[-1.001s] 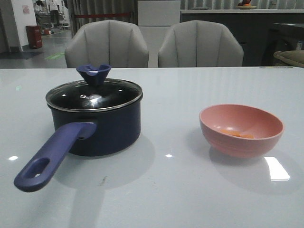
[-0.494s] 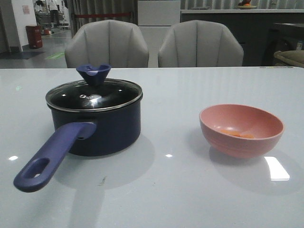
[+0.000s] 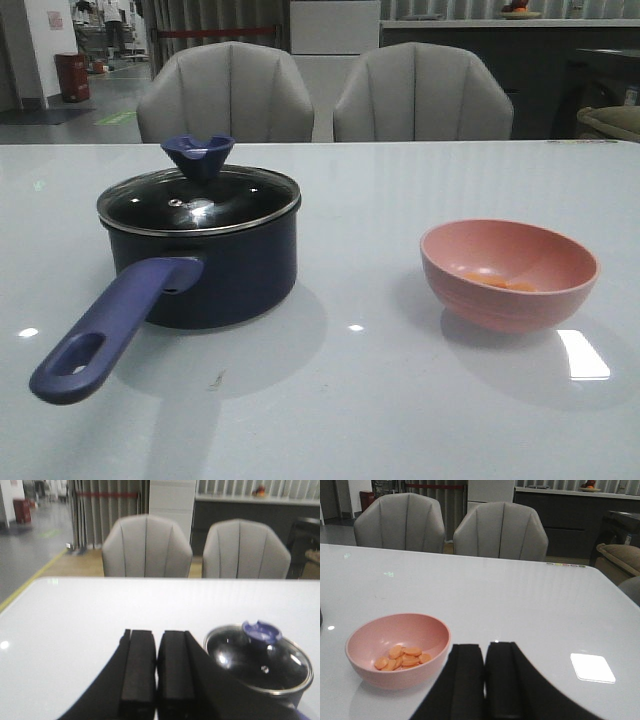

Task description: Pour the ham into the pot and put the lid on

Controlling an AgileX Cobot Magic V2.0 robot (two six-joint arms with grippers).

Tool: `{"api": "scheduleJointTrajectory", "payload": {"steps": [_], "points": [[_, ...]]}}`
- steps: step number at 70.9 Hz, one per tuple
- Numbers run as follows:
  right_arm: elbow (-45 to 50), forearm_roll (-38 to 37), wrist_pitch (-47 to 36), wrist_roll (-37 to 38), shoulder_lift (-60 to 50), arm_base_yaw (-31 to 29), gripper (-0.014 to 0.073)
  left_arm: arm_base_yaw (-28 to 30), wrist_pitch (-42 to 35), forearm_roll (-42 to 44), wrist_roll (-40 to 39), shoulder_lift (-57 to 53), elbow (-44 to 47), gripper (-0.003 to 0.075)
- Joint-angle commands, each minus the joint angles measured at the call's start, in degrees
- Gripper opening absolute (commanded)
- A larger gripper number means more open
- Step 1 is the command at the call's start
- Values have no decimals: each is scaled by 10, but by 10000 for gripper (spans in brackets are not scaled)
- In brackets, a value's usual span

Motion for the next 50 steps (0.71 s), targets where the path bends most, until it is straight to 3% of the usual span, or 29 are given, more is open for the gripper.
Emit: {"api": "scheduleJointTrajectory", "payload": {"steps": [1,19,25,31,38,42,50], "points": [[-3,-5,-41,0,-12,-3,164,1,-33,-6,0,34,-23,113],[-3,-5,-41,0,-12,-3,164,1,-29,-8,0,70,-23,119],[-3,-5,-41,0,-12,-3,164,1,-30,-7,0,77,-23,167],[-3,-5,-41,0,-12,-3,164,1,-29,-7,0,84,-23,286],[-3,-5,-41,0,-12,-3,164,1,-29,-7,0,93,-23,499],[-3,-5,-41,0,-12,-3,164,1,-28,-7,0,100,-24,581],[-3,-5,-41,0,-12,-3,164,1,-12,-7,0,125,-41,638]]}}
